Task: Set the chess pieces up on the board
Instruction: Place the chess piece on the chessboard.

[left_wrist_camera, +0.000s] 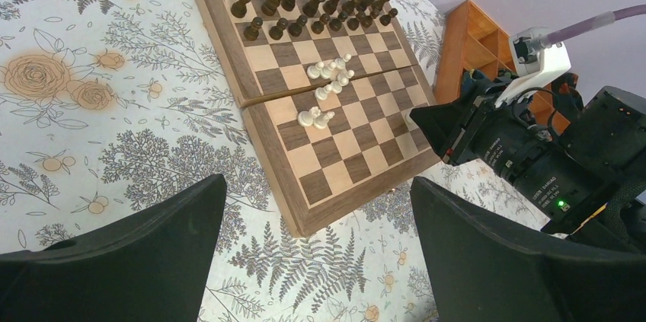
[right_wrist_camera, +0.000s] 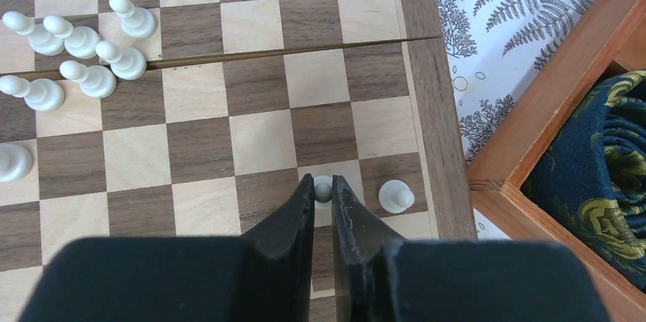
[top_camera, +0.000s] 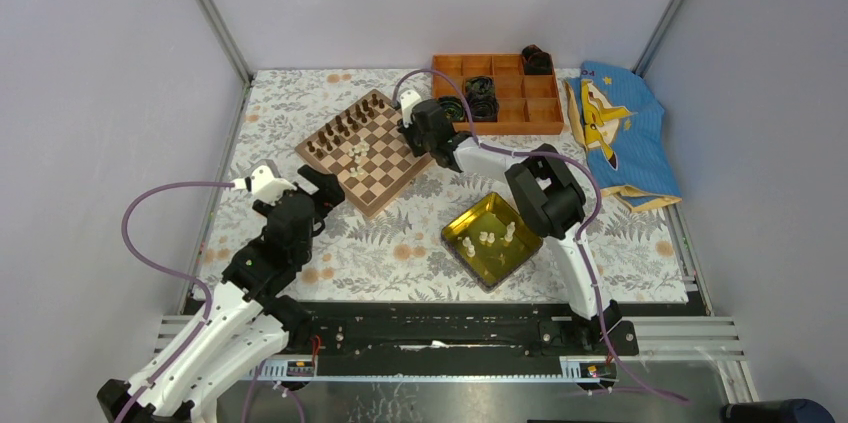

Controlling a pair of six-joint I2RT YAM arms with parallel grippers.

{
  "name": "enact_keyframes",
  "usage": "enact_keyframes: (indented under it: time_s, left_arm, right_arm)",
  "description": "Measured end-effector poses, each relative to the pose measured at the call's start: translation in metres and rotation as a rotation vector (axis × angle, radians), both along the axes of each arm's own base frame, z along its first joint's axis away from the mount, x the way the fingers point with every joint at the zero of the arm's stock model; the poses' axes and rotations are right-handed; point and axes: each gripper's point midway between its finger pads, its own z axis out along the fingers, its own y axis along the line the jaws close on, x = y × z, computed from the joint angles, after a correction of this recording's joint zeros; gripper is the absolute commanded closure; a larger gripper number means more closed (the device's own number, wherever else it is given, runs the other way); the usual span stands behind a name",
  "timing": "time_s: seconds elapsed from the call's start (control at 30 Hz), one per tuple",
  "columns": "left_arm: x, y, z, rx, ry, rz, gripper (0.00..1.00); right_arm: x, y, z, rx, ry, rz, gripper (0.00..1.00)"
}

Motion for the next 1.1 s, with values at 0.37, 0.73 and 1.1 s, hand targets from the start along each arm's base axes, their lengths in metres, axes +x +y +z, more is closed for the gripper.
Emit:
enact_keyframes:
  time_s: [0.37, 0.73, 1.1]
  left_arm:
    - [0.0001, -0.0001, 0.0, -0.001, 0.0, 0.0, 0.01]
    - [0.0, -0.0002, 0.0001, -0.004, -0.001, 0.001, 0.01]
    - [-0.0002, -0.0001, 0.0008, -0.006, -0.003, 0.001, 0.01]
  right_arm:
    - [0.0011, -0.0016, -0.0002, 0.002, 0.002, -0.005, 0.87]
    - [0.0006, -0.0014, -0.0005, 0.009, 0.009, -0.011, 0.64]
    - [0.0005, -0.0015, 0.0005, 0.009, 0.009, -0.011, 0.61]
